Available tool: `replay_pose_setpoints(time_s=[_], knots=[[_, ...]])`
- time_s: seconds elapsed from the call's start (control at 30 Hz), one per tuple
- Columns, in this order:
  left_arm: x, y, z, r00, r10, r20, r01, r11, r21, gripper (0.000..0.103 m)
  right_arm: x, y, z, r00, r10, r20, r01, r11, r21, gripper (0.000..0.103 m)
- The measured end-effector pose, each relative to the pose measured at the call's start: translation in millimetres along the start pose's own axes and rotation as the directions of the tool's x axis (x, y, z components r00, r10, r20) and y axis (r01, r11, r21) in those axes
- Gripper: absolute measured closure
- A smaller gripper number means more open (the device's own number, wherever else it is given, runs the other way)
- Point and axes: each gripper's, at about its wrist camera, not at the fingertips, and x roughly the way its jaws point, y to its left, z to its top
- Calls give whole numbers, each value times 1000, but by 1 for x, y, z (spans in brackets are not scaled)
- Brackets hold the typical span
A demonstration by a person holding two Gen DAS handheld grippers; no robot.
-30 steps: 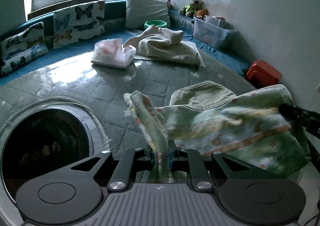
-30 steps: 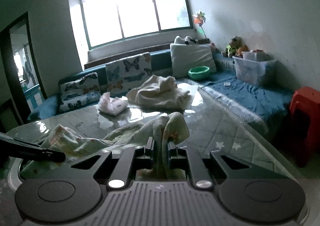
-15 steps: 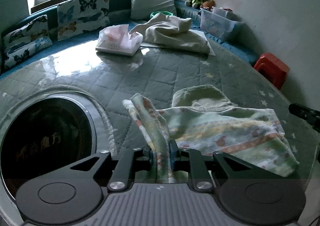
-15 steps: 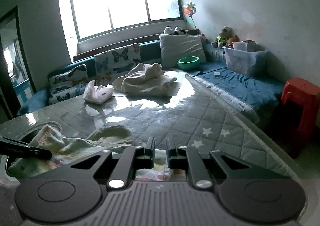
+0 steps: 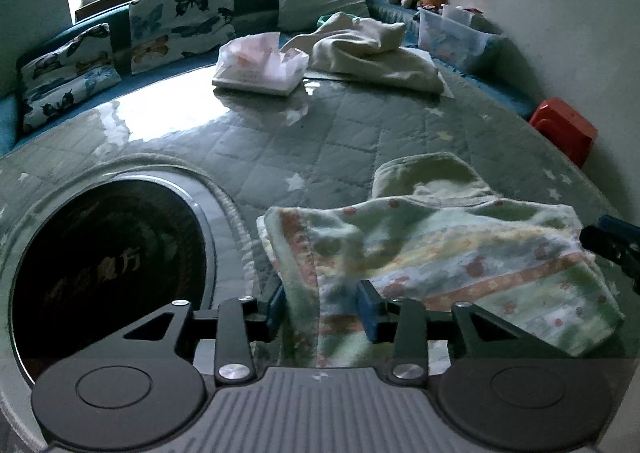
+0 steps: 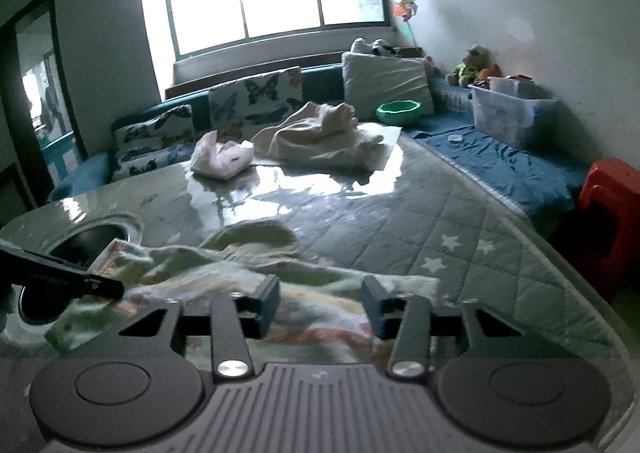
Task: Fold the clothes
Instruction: 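Lower the folded end onto the shirt and open both grippers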
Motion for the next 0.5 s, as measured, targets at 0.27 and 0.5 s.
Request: replay_pose_setpoints(time_s=[0.27,0.5], knots=[[4,8,-11,1000,20,-14,-20,1000,-4,49,10,26,-13,999,19,-41,-22,996,-81,22],[4,15,-20,999,39,-11,-39,999,-7,43,15,45,-22,997,24,-68,-34,988,-150,6]])
